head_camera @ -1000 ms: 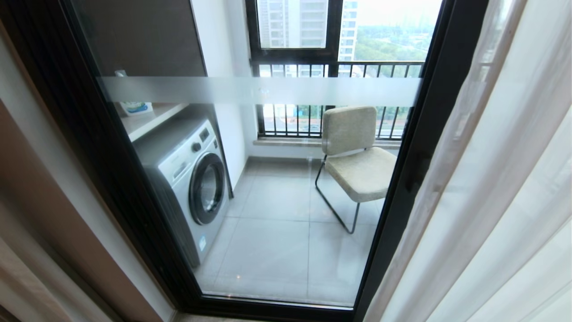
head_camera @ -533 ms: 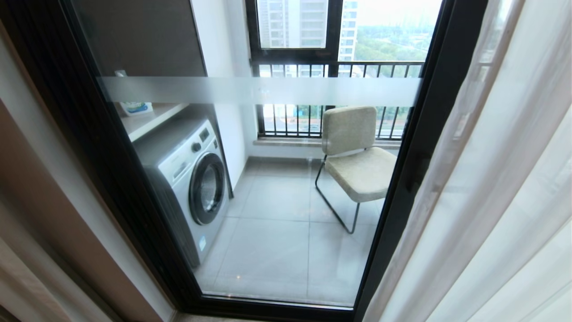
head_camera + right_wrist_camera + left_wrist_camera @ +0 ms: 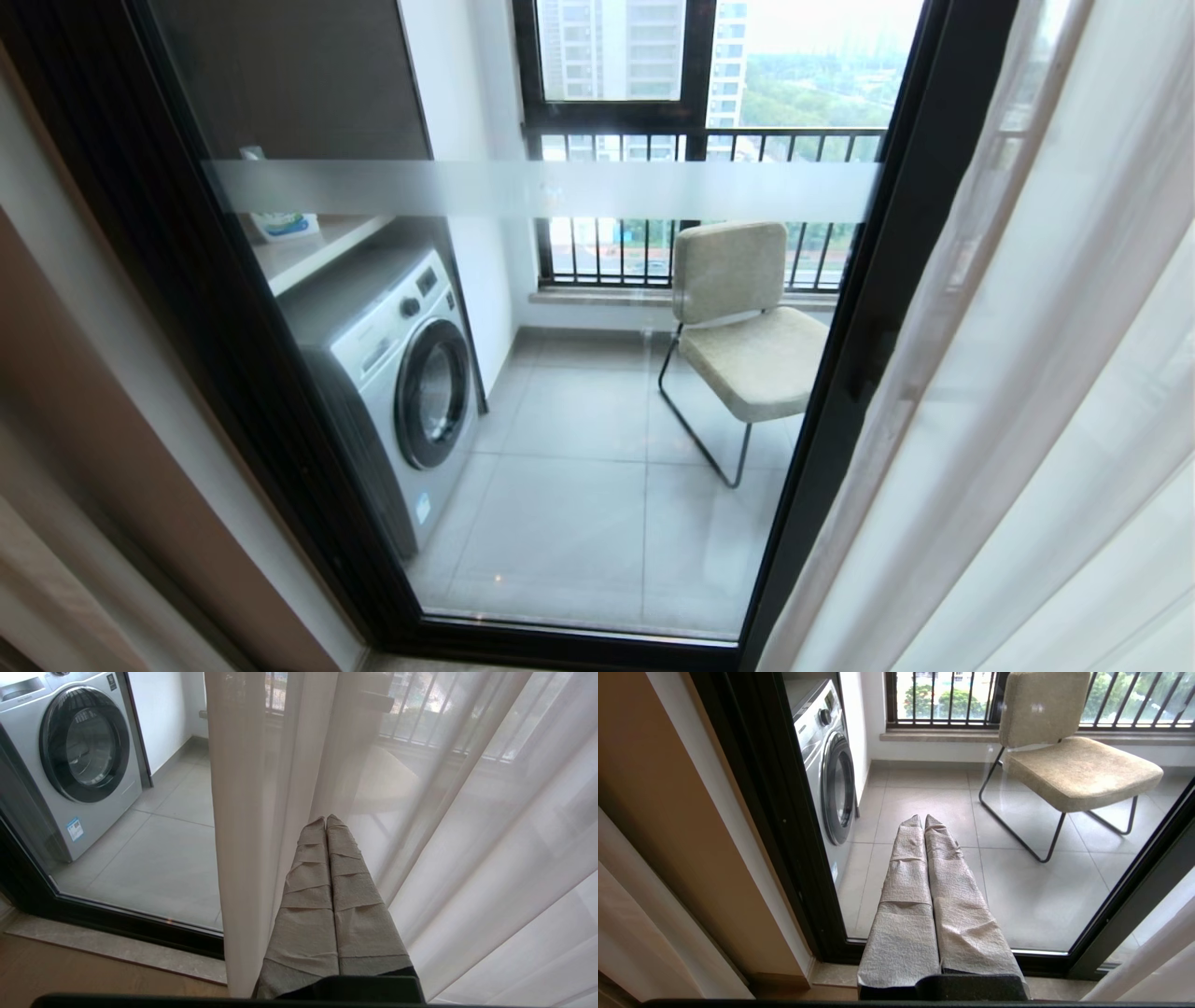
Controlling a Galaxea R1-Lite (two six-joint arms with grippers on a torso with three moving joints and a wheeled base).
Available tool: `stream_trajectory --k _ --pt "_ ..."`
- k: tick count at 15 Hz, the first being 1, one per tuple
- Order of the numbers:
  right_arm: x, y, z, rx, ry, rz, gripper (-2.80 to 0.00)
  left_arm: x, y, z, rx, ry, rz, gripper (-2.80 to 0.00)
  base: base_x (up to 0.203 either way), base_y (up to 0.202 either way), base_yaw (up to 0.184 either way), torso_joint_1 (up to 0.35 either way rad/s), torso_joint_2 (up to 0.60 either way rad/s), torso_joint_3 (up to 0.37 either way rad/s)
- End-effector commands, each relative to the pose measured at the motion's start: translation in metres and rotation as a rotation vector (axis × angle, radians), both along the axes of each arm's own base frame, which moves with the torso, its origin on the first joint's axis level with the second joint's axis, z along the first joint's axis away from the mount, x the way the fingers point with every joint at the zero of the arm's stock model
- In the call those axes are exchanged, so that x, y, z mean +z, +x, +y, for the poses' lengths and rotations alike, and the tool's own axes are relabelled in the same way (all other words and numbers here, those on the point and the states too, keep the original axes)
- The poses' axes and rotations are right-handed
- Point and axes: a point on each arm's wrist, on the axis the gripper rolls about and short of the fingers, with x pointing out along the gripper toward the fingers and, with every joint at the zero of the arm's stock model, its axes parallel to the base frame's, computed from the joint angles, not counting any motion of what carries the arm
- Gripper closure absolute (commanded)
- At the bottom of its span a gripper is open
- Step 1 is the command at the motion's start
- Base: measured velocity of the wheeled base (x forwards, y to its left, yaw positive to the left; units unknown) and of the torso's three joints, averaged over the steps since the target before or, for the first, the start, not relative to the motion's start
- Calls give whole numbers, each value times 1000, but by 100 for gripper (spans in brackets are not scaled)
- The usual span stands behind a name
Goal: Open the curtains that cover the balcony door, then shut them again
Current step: Pull the inner curtains open on both sides
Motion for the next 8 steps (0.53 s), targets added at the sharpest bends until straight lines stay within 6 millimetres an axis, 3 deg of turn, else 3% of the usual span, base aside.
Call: stream_trajectory --k 1,5,8 --pt "0 0 0 1 -3 0 0 0 0 0 1 0 -1 0 0 0 0 0 0 0" --pt "12 11 0 -17 -9 65 0 0 0 0 1 0 -1 0 0 0 0 0 0 0" --pt "50 38 1 45 -13 83 0 0 0 0 1 0 -1 0 0 0 0 0 0 0"
